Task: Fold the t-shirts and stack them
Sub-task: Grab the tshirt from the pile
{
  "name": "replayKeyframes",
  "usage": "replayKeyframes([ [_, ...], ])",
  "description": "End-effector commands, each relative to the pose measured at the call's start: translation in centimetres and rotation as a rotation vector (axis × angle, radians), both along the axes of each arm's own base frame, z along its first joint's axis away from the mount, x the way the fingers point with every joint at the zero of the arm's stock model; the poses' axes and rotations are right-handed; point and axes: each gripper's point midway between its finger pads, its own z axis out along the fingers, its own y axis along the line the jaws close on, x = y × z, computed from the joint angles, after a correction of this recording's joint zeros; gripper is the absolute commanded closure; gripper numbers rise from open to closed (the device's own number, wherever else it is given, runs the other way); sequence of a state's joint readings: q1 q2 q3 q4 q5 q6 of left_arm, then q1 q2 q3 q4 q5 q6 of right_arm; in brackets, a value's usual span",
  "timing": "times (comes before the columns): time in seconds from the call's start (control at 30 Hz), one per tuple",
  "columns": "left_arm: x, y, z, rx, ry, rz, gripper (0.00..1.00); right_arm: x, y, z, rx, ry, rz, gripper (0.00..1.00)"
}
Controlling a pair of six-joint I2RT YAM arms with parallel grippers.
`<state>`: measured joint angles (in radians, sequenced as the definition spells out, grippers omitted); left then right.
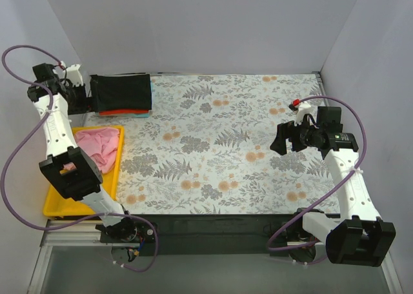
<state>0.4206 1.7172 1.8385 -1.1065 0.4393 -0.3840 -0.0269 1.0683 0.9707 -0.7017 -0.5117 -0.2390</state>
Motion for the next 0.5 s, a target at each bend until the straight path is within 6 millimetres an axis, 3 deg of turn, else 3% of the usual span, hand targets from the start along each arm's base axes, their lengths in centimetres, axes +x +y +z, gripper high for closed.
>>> replayKeyframes([
  [0.0, -2.6, 4.0, -4.2, 0.094, 0.124, 0.002, 0.13, 0.6, 0.0, 1.0, 0.001, -0.038, 0.017, 0.02],
  [0.13, -4.5, 5.5, -10.2, 0.091, 0.254, -0.001, 0.13, 0.7, 0.1, 0.8, 0.006, -0.020, 0.021, 0.02],
  [0.27, -6.9, 6.0, -14.7, 0.105, 0.356, 0.009, 0.13, 0.9, 0.1, 0.6, 0.006, -0.007, 0.022, 0.02],
  [0.4, -8.8, 6.0, -18.4, 0.118, 0.423, 0.015, 0.13, 1.1, 0.1, 0.3, 0.009, 0.011, 0.022, 0.02],
  [0.47, -8.8, 6.3, -19.7, 0.130, 0.428, 0.021, 0.13, 1.2, 0.1, 0.4, 0.008, 0.012, 0.025, 0.02],
])
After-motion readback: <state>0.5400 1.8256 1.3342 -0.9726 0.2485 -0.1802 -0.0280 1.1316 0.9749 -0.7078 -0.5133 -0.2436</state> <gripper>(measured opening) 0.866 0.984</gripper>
